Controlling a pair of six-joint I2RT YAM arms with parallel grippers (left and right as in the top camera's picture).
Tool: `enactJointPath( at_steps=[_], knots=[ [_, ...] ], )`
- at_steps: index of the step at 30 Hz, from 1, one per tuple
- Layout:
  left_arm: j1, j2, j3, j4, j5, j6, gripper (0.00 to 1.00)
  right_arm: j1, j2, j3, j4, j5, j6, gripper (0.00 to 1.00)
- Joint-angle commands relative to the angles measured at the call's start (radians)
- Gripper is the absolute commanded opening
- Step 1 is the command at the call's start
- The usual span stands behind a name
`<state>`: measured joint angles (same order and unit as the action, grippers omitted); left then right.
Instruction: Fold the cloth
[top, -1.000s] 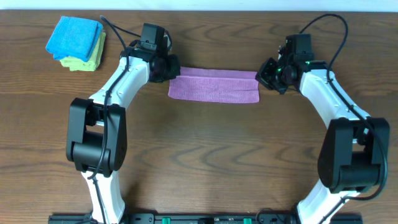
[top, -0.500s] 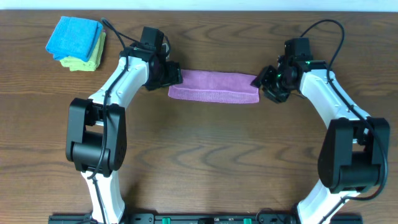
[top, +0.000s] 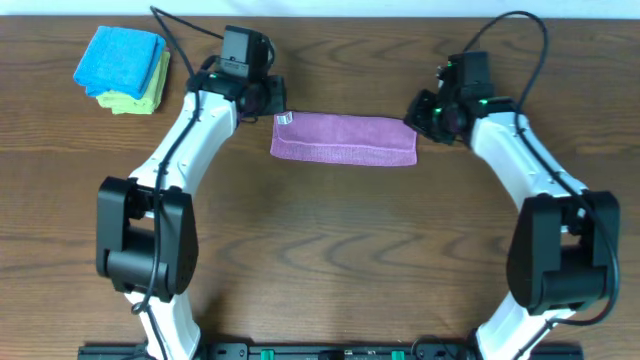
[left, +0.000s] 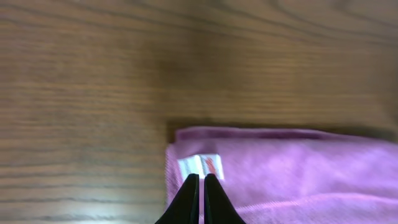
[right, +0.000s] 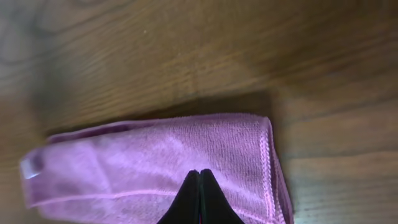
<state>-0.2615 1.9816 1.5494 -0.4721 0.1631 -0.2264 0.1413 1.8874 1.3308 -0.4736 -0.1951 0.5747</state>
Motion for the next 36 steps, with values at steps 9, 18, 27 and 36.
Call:
enactJointPath(
  at_steps=[9,18,27,36],
  knots=[
    [-0.080,0.134,0.007,0.039,-0.172,0.020,0.06,0.088,0.036,0.014,0.017,0.326,-0.030,0.02],
    [-0.086,0.157,0.005,-0.010,-0.171,0.009,0.06,0.090,0.158,0.014,0.017,0.245,-0.029,0.02],
    [-0.086,0.158,-0.053,-0.044,-0.170,-0.022,0.06,0.092,0.180,0.014,-0.066,0.212,-0.022,0.02],
    [-0.087,0.158,-0.167,0.106,-0.163,-0.063,0.06,0.109,0.180,0.014,-0.090,0.206,-0.022,0.01]
  ],
)
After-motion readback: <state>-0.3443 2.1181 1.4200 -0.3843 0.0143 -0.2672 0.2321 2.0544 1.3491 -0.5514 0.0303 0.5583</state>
